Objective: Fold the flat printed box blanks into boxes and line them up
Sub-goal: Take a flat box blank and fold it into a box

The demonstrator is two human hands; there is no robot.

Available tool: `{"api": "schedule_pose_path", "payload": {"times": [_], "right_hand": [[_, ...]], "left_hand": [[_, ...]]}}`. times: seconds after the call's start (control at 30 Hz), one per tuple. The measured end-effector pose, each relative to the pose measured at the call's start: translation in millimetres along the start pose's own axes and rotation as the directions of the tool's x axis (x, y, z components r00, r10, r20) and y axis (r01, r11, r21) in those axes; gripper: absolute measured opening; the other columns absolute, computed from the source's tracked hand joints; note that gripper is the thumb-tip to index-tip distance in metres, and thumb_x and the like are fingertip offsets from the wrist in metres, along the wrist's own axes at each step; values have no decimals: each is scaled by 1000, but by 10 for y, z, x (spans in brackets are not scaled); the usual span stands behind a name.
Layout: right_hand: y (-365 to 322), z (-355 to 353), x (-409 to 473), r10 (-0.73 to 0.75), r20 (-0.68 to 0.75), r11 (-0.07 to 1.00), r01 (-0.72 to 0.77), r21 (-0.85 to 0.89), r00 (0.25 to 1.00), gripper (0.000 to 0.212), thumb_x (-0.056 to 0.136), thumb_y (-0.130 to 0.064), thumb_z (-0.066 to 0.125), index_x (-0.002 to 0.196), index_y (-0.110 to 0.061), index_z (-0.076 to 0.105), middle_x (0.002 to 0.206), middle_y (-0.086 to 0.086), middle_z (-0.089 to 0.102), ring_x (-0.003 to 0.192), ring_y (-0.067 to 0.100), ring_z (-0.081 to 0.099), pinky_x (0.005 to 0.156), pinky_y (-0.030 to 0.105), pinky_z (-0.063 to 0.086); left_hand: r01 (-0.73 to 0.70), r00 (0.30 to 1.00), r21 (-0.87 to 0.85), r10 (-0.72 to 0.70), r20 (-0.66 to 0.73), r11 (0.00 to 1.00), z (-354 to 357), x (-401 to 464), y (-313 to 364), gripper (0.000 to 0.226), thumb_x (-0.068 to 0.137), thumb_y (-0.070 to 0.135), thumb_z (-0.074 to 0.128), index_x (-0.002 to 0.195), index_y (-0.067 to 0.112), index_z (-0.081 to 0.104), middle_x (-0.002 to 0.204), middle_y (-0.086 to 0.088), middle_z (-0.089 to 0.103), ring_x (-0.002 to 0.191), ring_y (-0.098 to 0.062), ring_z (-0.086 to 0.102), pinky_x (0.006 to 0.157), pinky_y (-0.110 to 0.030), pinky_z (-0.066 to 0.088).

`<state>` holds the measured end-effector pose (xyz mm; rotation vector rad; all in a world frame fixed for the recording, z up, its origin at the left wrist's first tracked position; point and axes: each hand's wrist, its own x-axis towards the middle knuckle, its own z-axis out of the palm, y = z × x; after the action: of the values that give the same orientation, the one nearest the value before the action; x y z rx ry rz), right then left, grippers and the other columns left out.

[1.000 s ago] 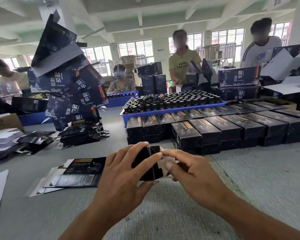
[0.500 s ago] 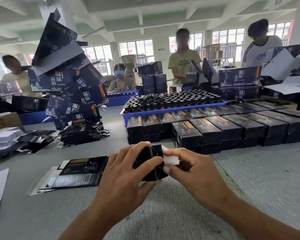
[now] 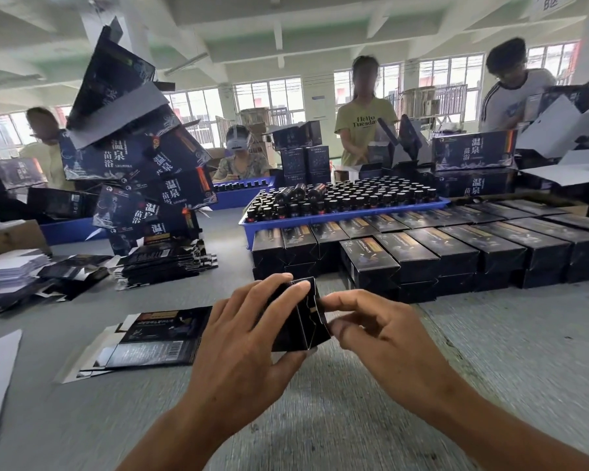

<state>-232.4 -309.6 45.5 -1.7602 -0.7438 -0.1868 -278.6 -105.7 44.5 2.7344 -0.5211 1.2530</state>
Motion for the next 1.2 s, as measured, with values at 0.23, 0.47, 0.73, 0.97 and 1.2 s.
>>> {"api": "schedule_pose_path", "payload": {"times": [0.23, 0.47, 0.73, 0.97, 1.2], "right_hand": [[32, 7, 40, 121, 20, 982, -123, 140, 992, 20, 91, -29, 72, 111, -32, 69, 100, -17, 74, 86, 3, 71, 69, 15, 54], [9, -23, 46, 129, 32, 962, -133, 239, 991, 10, 86, -18, 77, 96, -20, 77, 83, -9, 76, 72, -1, 69, 65, 12, 51], [-27, 6, 24, 111, -59, 987, -103, 120, 992, 8, 85, -14, 79, 89, -20, 76, 80, -10, 76, 76, 5, 73, 68, 14, 55], [-28, -65, 44, 110, 19, 986, -112, 126, 994, 10, 87, -20, 77, 96, -22, 76, 83, -11, 76, 74, 0, 70, 65, 11, 51], [-13, -10, 13, 125, 76, 989, -131, 75, 989, 73, 70, -67, 75, 135, -55, 44, 107, -33, 63, 96, -6, 68, 69, 9, 54]], "left_hand": [[-28, 1000, -41, 28, -10, 999, 24, 4, 96, 86, 76, 45, 65, 151, 22, 32, 146, 8, 44, 133, -15, 45, 106, -32, 37], [-39, 999, -56, 38, -15, 998, 25, 9, 99, 82, 77, 48, 63, 150, 21, 35, 144, 10, 45, 131, -13, 46, 105, -30, 38], [-53, 999, -61, 54, 7, 997, 45, 12, 118, 81, 78, 49, 63, 149, 20, 36, 144, 11, 43, 131, -12, 45, 107, -22, 30], [-17, 1000, -90, 17, -8, 996, 35, 6, 96, 82, 77, 51, 62, 149, 22, 36, 145, 12, 43, 131, -10, 44, 106, -23, 34], [-69, 997, -125, 71, 17, 990, 80, -3, 152, 83, 80, 43, 62, 154, 23, 29, 158, 12, 35, 146, -9, 31, 112, -37, 37]]}}
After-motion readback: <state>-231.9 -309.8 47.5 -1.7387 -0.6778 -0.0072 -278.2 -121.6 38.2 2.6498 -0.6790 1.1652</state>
